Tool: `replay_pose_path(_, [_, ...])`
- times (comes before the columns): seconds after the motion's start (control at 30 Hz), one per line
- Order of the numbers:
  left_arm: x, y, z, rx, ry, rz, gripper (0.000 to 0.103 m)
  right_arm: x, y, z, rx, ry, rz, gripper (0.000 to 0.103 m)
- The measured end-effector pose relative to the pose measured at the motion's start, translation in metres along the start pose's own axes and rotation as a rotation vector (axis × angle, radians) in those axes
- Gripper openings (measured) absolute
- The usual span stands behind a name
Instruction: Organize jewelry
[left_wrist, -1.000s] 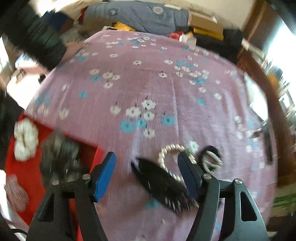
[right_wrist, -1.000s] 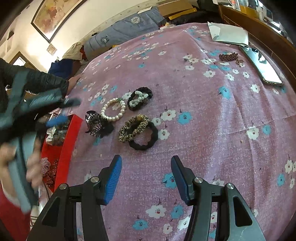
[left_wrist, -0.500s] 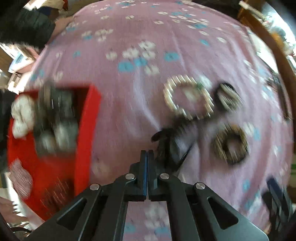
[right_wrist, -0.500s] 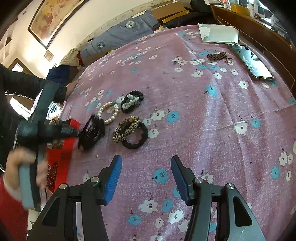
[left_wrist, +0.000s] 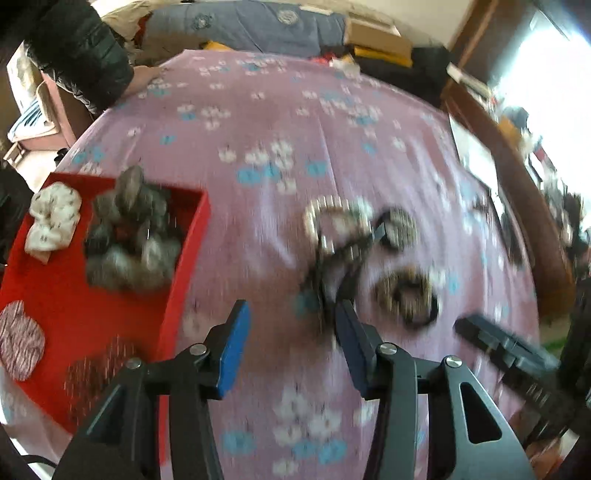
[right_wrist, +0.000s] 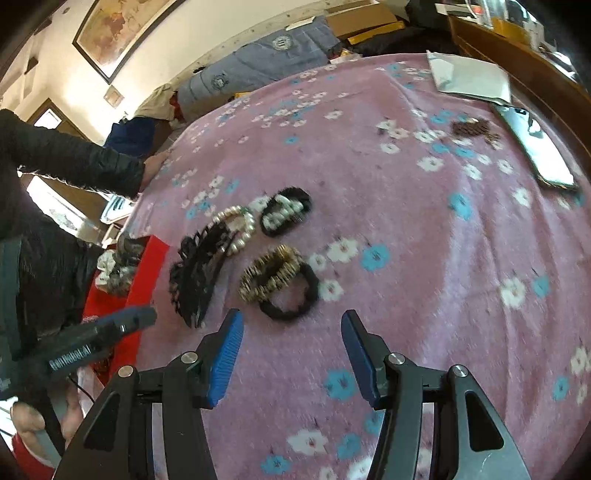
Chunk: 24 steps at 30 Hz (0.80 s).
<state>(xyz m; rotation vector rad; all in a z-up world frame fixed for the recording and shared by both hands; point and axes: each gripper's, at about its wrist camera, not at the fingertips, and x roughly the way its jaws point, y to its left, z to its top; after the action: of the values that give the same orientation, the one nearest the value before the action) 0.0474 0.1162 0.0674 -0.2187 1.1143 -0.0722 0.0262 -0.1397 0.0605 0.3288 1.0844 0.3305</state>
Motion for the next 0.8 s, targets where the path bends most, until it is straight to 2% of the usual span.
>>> replay_pose_path(0.03, [0.006, 0.000, 0.009, -0.013, 0.007, -0.014, 0.047, 0.003, 0.001, 0.002, -0.001, 0.003, 0.000, 0.059])
replay_pose_path(0.1, [0.021, 0.002, 0.021, -0.036, 0.033, -0.041, 0.046, 0.011, 0.004, 0.008, -0.007, 0.014, 0.014, 0.045])
replay_pose_path(0.3, [0.058, -0.014, 0.024, 0.007, 0.111, -0.037, 0.044, 0.036, 0.016, 0.019, -0.042, 0.045, 0.003, 0.031])
replay_pose_path(0.33, [0.057, -0.015, 0.023, 0.005, 0.099, -0.047, 0.039, 0.041, 0.018, 0.020, -0.047, 0.053, -0.003, 0.030])
replay_pose_path(0.37, [0.058, -0.016, 0.023, 0.003, 0.099, -0.056, 0.028, 0.045, 0.019, 0.020, -0.051, 0.062, -0.010, 0.025])
replay_pose_path(0.4, [0.058, -0.018, 0.023, -0.002, 0.106, -0.078, 0.020, 0.048, 0.019, 0.020, -0.049, 0.069, -0.014, 0.015])
replay_pose_path(0.43, [0.057, -0.020, 0.023, -0.004, 0.111, -0.077, 0.016, 0.050, 0.017, 0.020, -0.039, 0.077, -0.015, 0.011])
replay_pose_path(0.53, [0.053, -0.029, 0.020, 0.032, 0.092, -0.029, 0.014, 0.048, 0.011, 0.020, -0.006, 0.073, -0.007, 0.001])
replay_pose_path(0.8, [0.018, -0.047, 0.007, 0.097, 0.030, 0.036, 0.012, 0.015, 0.008, 0.012, -0.002, 0.027, 0.007, 0.001])
